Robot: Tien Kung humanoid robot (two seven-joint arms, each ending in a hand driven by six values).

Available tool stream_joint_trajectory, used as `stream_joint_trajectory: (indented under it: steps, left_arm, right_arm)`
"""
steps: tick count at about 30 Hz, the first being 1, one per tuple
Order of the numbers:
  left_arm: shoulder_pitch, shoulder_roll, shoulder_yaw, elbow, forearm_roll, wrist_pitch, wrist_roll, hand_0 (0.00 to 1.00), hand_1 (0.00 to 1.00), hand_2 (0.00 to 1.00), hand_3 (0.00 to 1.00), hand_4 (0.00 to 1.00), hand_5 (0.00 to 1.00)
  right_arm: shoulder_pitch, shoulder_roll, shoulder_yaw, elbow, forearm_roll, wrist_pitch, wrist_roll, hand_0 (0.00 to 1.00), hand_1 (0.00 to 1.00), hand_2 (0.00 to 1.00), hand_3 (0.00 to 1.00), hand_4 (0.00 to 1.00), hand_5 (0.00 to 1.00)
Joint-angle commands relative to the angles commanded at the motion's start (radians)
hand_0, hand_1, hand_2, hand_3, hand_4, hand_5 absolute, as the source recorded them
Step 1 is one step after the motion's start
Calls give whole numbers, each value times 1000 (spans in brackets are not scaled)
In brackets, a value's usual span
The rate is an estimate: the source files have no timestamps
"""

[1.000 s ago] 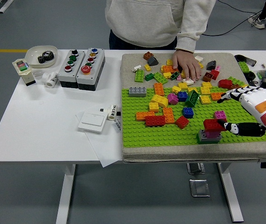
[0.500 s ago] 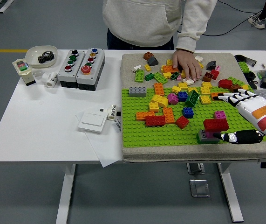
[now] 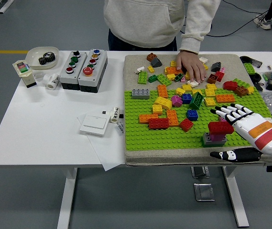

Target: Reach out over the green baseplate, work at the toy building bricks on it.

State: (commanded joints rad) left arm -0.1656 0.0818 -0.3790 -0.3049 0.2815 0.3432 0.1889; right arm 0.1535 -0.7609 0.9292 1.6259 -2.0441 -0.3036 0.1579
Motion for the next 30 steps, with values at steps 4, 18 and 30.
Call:
stream_joint_trajectory:
  steps: [4,18,30]
  left_arm:
    - [1,-1,0,0,-1,1,0,603,683,649,550,562,612]
    - [4,0,-4,-1,12,0,5,603,683,650,549,562,612]
    - [6,1,-8,-2,23,-1,8,602,683,649,549,561,612]
  right_arm:
    - [-6,4,-12,-17,-13,-11,6,998,991,998,998,998,981]
    - [-25,7,-27,-48,-38,-21,20,998,984,998,998,998,979]
    - [-51,-4,-12,-14,-43,-65,48,998,965,988,998,998,956]
